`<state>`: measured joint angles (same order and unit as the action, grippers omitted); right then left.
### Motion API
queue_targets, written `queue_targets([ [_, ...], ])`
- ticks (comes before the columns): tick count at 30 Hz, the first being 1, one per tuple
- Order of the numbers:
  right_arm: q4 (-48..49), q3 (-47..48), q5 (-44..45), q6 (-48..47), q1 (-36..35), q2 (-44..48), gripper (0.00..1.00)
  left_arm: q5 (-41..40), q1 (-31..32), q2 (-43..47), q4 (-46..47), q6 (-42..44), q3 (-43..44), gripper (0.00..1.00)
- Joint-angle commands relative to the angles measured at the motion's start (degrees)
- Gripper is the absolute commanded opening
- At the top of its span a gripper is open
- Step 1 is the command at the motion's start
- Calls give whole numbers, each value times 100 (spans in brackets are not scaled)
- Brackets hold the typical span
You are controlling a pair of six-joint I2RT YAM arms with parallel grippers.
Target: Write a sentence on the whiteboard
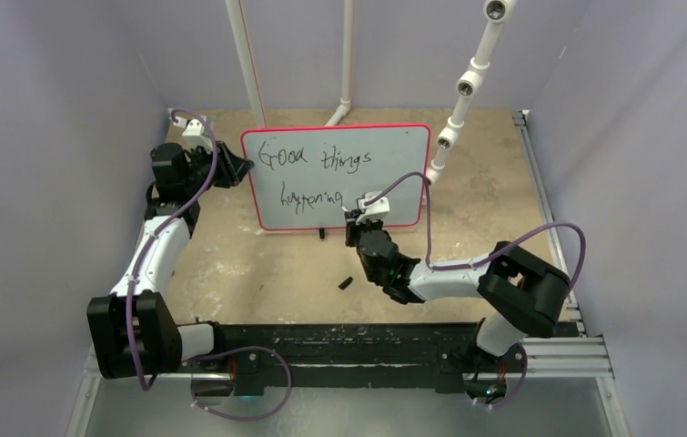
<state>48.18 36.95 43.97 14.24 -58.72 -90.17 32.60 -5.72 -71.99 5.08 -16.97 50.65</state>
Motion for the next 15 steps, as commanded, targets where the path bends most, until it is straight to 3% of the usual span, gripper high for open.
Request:
queue_targets([
  [1, -252, -37, 15, 395, -73, -247, 0, 70, 1, 113, 197, -1, -72, 30],
  [15, 837, 687, -244, -375, -140, -633, 0, 52, 0, 104, 204, 9, -73, 30],
])
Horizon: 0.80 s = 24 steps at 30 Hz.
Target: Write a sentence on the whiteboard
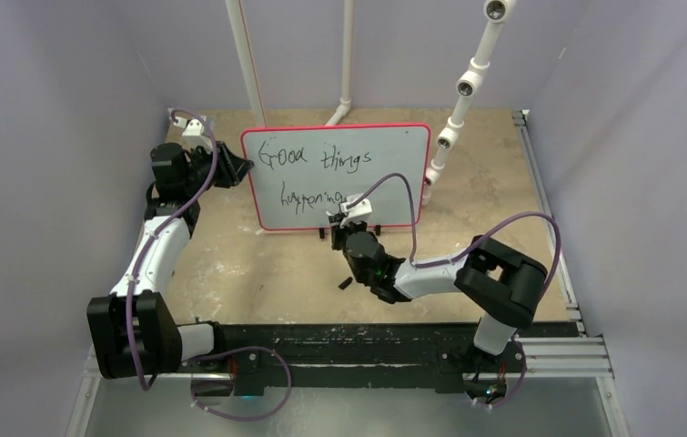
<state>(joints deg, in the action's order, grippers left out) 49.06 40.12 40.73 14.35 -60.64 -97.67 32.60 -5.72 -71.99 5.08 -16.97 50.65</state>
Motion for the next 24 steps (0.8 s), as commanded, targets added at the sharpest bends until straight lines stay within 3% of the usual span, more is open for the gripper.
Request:
queue_targets([
  [1, 778, 361, 51, -400, 52, 180, 0, 51, 0, 97, 197, 10, -73, 30],
  [7, 736, -58, -86, -323, 52, 856, 0, 56, 0, 105, 194, 5, -73, 30],
  [11, 219, -352, -47, -11, 52, 1175, 0, 70, 3, 110, 191, 2, -73, 29],
  [24, 10, -532, 686, 45, 95, 1005, 0, 86, 0, 115, 203, -8, -82, 30],
])
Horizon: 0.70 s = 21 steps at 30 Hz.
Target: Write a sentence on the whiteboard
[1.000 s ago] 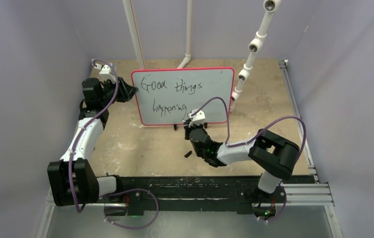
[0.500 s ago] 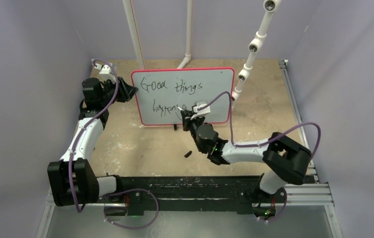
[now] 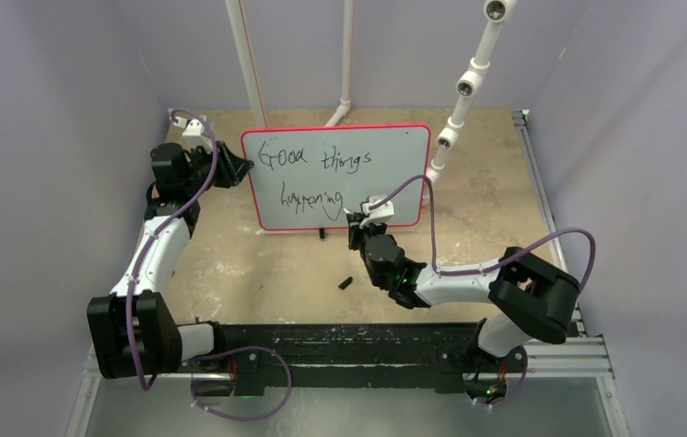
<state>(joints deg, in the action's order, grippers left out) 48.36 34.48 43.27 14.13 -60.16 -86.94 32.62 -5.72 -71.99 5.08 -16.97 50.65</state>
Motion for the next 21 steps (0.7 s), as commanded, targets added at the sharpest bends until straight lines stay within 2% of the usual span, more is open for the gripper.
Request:
queue_targets([
  [1, 119, 32, 463, 57, 55, -80, 0, 78, 5, 110, 204, -8, -82, 30],
  [15, 259, 182, 565, 6, 233, -326, 0, 73, 0, 119, 201, -6, -82, 30],
  [21, 306, 28, 502, -38, 233, 60, 0, 73, 6, 121, 190, 1, -89, 29],
])
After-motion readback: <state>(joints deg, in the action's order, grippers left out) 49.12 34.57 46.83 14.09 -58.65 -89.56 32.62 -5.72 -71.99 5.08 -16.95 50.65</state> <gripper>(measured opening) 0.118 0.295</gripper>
